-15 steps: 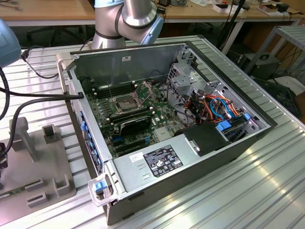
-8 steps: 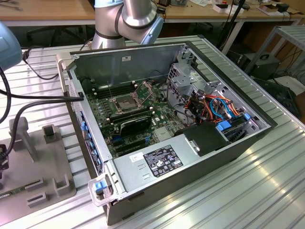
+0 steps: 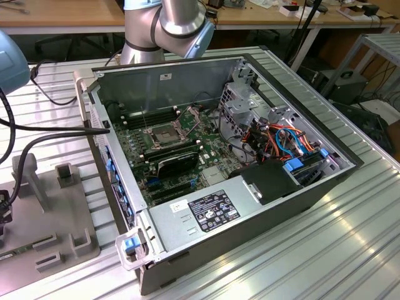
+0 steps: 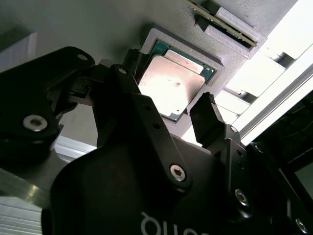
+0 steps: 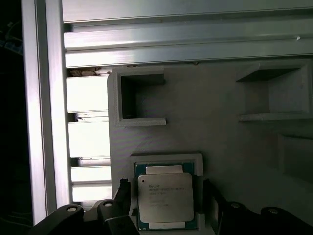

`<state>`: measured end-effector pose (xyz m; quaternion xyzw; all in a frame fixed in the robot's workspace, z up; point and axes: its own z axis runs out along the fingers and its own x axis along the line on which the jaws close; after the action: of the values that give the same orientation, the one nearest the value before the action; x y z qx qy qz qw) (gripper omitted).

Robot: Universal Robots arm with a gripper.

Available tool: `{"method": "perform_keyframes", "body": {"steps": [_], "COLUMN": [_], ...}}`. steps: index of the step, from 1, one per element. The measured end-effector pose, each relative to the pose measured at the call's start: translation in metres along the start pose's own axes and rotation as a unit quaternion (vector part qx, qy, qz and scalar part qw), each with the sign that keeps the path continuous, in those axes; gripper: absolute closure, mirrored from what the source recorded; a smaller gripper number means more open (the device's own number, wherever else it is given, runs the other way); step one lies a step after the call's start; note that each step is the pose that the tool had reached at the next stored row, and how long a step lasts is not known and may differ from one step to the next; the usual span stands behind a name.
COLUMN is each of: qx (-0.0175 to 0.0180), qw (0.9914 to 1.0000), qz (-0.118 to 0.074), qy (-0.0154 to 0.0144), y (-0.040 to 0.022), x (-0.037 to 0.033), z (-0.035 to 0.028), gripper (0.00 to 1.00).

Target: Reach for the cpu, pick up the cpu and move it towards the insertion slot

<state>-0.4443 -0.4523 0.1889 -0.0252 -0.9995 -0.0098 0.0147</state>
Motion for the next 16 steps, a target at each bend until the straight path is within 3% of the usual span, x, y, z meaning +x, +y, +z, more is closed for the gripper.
{"method": "perform_keyframes", "body": {"steps": [5,6,13,15,16], "qx": [0.0,0.0,0.0001,-0.0015,-0.0044], "qw": [1.0,1.0,0.99997,0.99996,0.99992], "qz": [0.0,0.0,-0.008,-0.009,-0.012], "qy": [0.0,0.0,0.0002,0.0003,0.0004], "y": [0.0,0.0,0.0008,0.0008,0.001], "x": [0.0,0.0,-0.0007,-0.0004,-0.0003], "z": [0.0,0.0,0.0,0.0003,0.0009], "gripper": [0.32,0.39,0.39,0.39,0.39]}}
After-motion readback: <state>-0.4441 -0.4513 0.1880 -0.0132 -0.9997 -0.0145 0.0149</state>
